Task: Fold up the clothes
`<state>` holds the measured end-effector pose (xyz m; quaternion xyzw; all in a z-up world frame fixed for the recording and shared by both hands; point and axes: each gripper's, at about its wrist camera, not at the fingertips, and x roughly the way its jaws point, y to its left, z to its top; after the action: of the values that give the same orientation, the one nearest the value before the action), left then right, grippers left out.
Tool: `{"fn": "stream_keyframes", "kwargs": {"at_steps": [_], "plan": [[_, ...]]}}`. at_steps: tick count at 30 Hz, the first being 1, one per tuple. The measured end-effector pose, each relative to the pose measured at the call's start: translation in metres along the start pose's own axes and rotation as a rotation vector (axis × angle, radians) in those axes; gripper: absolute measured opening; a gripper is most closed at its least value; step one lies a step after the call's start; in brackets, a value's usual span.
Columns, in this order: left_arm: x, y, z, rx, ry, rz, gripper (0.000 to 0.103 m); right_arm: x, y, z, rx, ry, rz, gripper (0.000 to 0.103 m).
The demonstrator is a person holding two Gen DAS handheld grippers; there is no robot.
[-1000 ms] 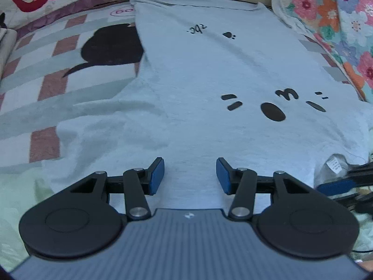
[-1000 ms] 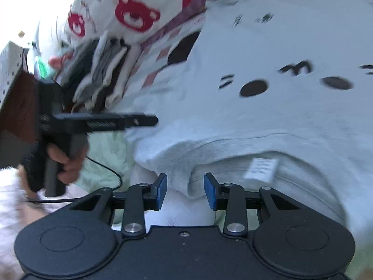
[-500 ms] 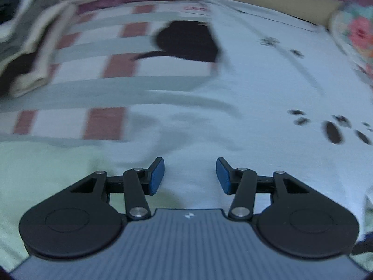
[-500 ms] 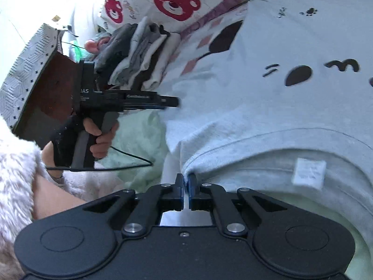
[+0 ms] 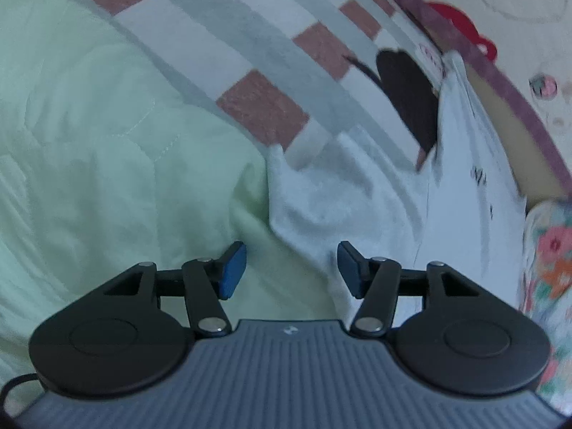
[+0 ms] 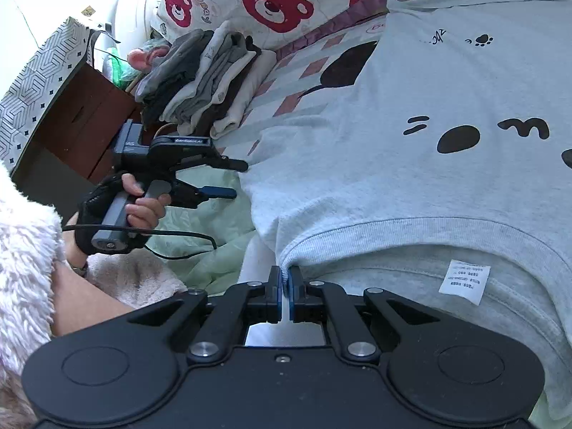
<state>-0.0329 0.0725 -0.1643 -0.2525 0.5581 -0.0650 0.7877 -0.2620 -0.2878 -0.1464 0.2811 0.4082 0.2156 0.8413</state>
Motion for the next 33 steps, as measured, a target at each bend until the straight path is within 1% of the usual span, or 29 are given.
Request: {"fn": "stream_keyframes", "kwargs": {"at_steps": [3, 5, 7, 8, 9, 10, 11, 12, 13, 14, 16, 17, 19, 20, 21, 22, 24, 26, 29, 33], "plan": [[0.008, -0.012, 0.001, 0.080, -0.099, 0.067, 0.058, 0.003, -0.003, 0.007, 0.005, 0.027, 0.013, 0.006], [0.016, -0.017, 0.004, 0.096, -0.127, 0.079, 0.059, 0.002, -0.004, 0.014, 0.003, 0.041, 0.032, 0.006], [0.021, -0.023, 0.005, 0.098, -0.147, 0.075, 0.059, -0.001, -0.004, 0.019, -0.002, 0.045, 0.045, 0.006], [0.022, -0.025, 0.005, 0.104, -0.156, 0.073, 0.056, -0.003, -0.004, 0.021, -0.003, 0.044, 0.048, 0.006], [0.023, -0.028, 0.004, 0.115, -0.163, 0.071, 0.047, -0.004, -0.004, 0.022, -0.001, 0.042, 0.050, 0.006], [0.024, -0.034, 0.003, 0.171, -0.150, 0.064, 0.010, -0.004, -0.004, 0.023, 0.004, 0.039, 0.054, 0.006], [0.024, -0.040, 0.002, 0.230, -0.138, 0.060, 0.003, -0.005, -0.004, 0.023, 0.011, 0.036, 0.061, 0.006], [0.021, -0.050, -0.001, 0.326, -0.152, 0.094, 0.003, -0.006, -0.005, 0.023, 0.018, 0.033, 0.068, 0.006], [0.014, -0.060, -0.006, 0.418, -0.201, 0.160, 0.003, -0.007, -0.005, 0.024, 0.025, 0.028, 0.075, 0.006], [0.007, -0.069, -0.012, 0.505, -0.248, 0.199, 0.003, -0.010, -0.004, 0.025, 0.029, 0.017, 0.083, 0.006], [-0.020, -0.078, -0.016, 0.542, -0.339, 0.173, 0.003, -0.016, -0.001, 0.026, 0.030, -0.002, 0.095, 0.006], [-0.034, -0.080, -0.016, 0.542, -0.378, 0.154, 0.003, -0.019, 0.000, 0.027, 0.028, -0.007, 0.094, 0.006], [-0.062, -0.089, -0.025, 0.586, -0.495, 0.167, 0.003, -0.023, 0.001, 0.027, 0.022, -0.008, 0.094, 0.006], [-0.070, -0.091, -0.030, 0.600, -0.532, 0.179, 0.003, -0.023, 0.002, 0.026, 0.018, -0.006, 0.097, 0.006], [-0.072, -0.091, -0.034, 0.601, -0.550, 0.200, 0.003, -0.022, 0.002, 0.024, 0.016, 0.001, 0.101, 0.006], [-0.075, -0.090, -0.037, 0.600, -0.566, 0.220, 0.002, -0.020, 0.001, 0.023, 0.019, 0.009, 0.106, 0.006], [-0.070, -0.081, -0.036, 0.566, -0.546, 0.242, 0.002, -0.014, 0.000, 0.020, 0.034, 0.024, 0.118, 0.006], [-0.067, -0.067, -0.028, 0.510, -0.509, 0.243, 0.002, -0.013, 0.000, 0.019, 0.053, 0.030, 0.157, 0.006], [-0.070, -0.055, -0.020, 0.462, -0.490, 0.232, 0.002, -0.015, 0.010, 0.023, 0.019, 0.037, 0.178, 0.006], [-0.073, -0.057, -0.023, 0.479, -0.494, 0.226, 0.002, -0.015, 0.011, 0.026, 0.026, 0.050, 0.179, 0.006]]}}
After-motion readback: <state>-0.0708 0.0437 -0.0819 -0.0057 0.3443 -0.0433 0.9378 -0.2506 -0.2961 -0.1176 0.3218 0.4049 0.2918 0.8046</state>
